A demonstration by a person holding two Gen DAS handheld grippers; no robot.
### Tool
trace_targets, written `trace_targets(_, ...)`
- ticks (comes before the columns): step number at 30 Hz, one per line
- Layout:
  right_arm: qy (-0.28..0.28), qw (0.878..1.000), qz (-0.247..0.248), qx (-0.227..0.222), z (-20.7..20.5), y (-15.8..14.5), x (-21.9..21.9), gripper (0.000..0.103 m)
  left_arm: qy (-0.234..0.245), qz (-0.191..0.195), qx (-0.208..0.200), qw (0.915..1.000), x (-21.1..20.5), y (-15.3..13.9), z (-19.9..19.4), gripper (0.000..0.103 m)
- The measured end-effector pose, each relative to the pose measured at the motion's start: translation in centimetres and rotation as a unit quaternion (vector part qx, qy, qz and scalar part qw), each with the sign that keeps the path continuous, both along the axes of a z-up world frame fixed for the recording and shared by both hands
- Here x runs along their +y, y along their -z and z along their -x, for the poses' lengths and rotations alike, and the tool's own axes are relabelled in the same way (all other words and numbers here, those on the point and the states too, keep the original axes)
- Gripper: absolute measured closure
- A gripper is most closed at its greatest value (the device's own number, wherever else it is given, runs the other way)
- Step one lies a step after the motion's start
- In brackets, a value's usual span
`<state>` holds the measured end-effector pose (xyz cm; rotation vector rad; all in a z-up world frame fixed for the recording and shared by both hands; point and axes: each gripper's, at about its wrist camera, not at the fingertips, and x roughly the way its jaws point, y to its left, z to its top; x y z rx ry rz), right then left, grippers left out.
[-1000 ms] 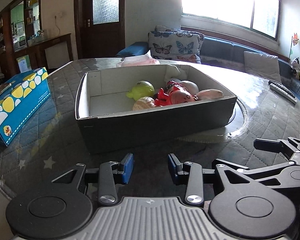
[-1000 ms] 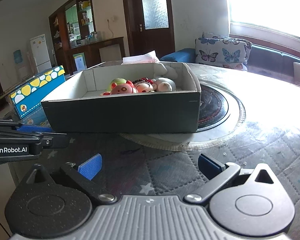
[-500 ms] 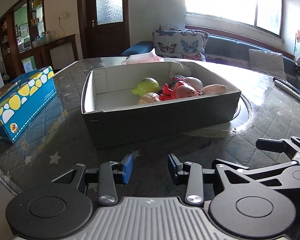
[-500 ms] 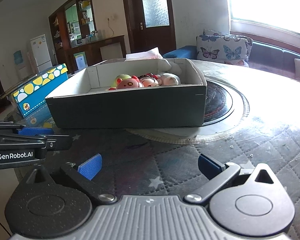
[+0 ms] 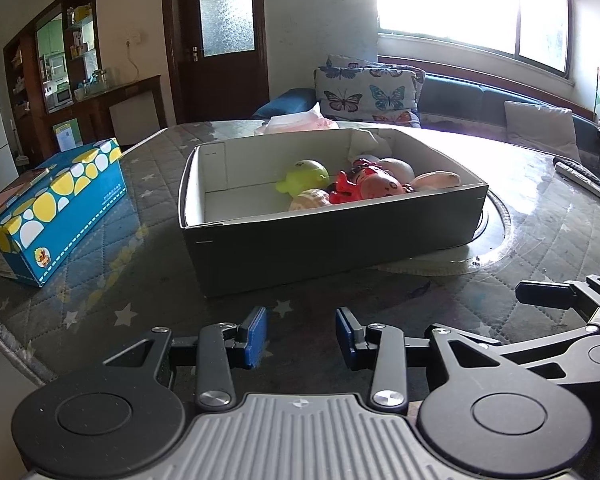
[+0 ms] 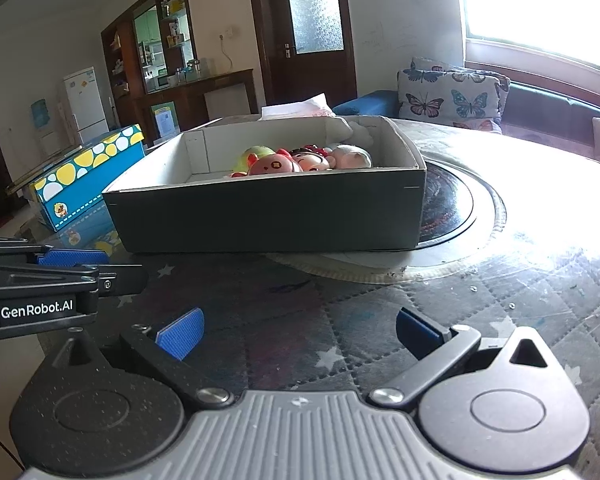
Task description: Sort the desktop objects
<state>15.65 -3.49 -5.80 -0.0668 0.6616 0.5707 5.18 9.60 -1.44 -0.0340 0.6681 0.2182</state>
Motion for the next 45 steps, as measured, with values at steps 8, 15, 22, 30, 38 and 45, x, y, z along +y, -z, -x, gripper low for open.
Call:
trace_targets(8, -0.006, 1.0, 0.005, -0.002, 0.1, -0.1, 0.5, 0.0, -0.006, 0.003, 0.001, 1.0, 0.2, 0.1, 0.2, 0.063)
trace_targets(15, -0.006, 1.0, 0.008, -0.002, -0.2, -0.1, 0.7, 0.0, -0.011, 0.001, -0.002, 0.9999, 0.4, 0.0, 0.1, 0.063)
trace_targets(22, -0.005, 1.0, 0.011, -0.002, -0.5, 0.0, 0.9, 0.0, -0.011, 0.003, 0.0, 0.9999, 0.5, 0.1, -0.2, 0.063)
trace_targets(30, -0.006, 1.0, 0.013, 0.002, -1.1, 0.1, 1.2, 0.0, -0.011, 0.004, 0.002, 0.9999, 0.7, 0.2, -0.6, 0.063)
trace_targets(38, -0.008, 1.0, 0.014, 0.007, -1.8, 0.0, 1.5, 0.0, -0.011, -0.001, 0.002, 0.9999, 0.9, -0.1, -1.3, 0.063)
trace_targets(45, -0.013, 1.0, 0.016, 0.01, -2.3, -0.2, 1.8, 0.0, -0.011, -0.005, 0.005, 0.9999, 1.0, -0.3, -2.0, 0.063)
